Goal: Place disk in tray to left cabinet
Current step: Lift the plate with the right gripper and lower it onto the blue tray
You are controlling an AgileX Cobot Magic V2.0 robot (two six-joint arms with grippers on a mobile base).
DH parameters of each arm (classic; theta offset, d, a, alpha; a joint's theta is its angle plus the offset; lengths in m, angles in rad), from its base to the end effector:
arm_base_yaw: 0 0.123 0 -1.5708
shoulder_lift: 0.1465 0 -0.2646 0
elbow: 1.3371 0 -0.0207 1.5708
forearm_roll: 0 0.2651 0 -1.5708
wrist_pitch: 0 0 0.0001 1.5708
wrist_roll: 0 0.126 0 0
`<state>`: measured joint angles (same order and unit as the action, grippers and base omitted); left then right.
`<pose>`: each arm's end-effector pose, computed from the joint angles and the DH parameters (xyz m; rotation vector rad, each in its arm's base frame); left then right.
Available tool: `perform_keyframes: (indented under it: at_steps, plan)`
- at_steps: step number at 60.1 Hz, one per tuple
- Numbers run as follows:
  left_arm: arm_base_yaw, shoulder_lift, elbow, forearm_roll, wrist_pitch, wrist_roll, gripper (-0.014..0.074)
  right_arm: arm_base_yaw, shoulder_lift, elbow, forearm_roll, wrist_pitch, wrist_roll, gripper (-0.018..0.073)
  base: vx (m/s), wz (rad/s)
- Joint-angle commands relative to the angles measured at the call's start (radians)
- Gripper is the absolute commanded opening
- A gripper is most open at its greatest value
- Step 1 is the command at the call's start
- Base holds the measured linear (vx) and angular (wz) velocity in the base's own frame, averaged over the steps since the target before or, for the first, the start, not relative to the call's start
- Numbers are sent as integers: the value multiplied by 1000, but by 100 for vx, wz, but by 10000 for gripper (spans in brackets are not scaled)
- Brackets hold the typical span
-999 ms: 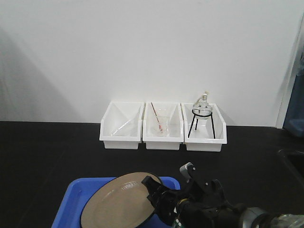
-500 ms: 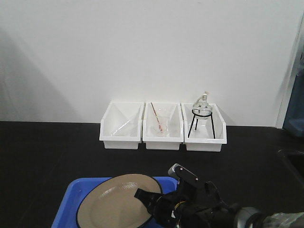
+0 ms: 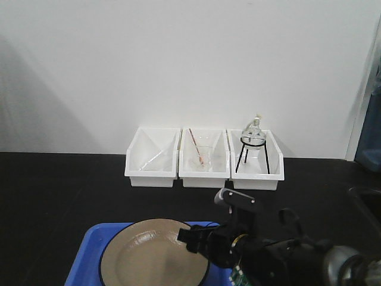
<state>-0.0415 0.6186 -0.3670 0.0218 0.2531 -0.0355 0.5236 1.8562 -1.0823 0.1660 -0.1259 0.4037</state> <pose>0.1891 -0.0072 0.2321 0.0234 1.9882 -0.0307 0.3784 0.2155 0.1440 0.0618 2.1962 0.6099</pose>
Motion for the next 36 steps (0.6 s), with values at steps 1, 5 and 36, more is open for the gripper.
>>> perform_keyframes:
  at_steps: [1,5,36]
  plan:
    - [-5,4,-34,-6,-72,-2,365,-46,-104,-27,-20,-37,-25,529,0,0]
    - [-5,4,-34,-6,-72,-2,365,-79,-134,-27,-49,2,-26,530,0,0]
    - [-13,221,-198,-7,1,1,365,-152,-278,-117,-248,640,-98,530,0,0]
